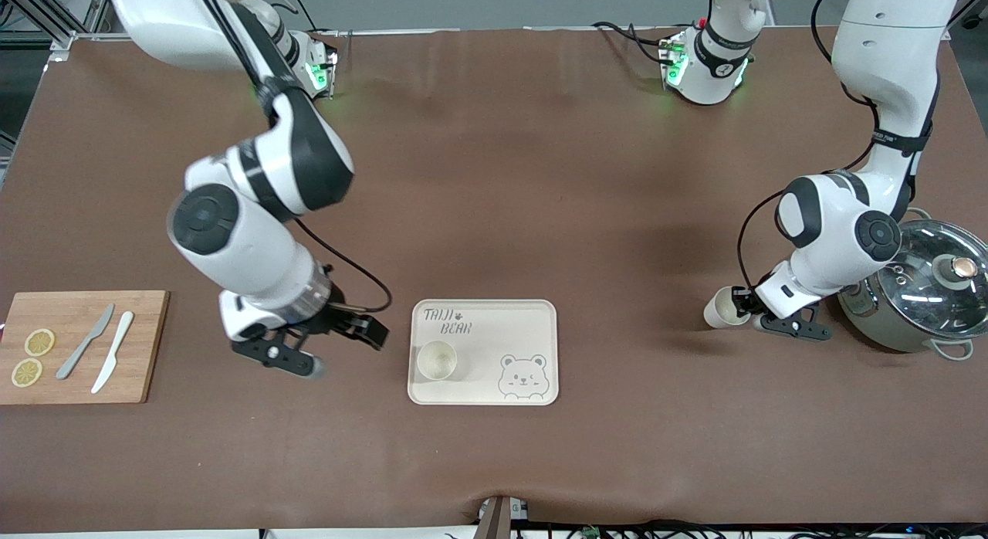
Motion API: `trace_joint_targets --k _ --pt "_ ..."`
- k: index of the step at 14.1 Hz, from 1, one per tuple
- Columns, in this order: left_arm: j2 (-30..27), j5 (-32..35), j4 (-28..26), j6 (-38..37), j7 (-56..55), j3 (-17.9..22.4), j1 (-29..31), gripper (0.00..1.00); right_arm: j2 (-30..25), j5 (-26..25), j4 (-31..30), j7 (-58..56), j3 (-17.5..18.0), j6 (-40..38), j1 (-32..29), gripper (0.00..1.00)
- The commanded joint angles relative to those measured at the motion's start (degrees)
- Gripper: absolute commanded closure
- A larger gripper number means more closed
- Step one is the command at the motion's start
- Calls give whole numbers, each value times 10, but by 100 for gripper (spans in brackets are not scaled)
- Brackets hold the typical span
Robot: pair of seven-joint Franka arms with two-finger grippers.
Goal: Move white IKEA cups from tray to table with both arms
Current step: 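Set down the cup with the left gripper while the right gripper reaches the tray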
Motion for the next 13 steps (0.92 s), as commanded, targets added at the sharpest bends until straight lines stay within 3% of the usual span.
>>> trace_joint_targets --k 1,2,3,8,13 --pt "0 -9 -2 11 23 -2 4 100 39 -6 33 11 -5 20 4 0" --pt "0 -9 -2 11 24 -2 2 41 46 -8 33 11 -5 22 6 0" --pt "0 -8 -2 11 25 -2 1 0 49 -10 32 11 -5 22 8 0" --pt "-19 -9 -2 1 16 -2 2 0 94 -13 30 11 -5 61 27 0" --pt "-88 -8 11 -135 13 4 5 0 107 -45 1 12 -6 80 36 0"
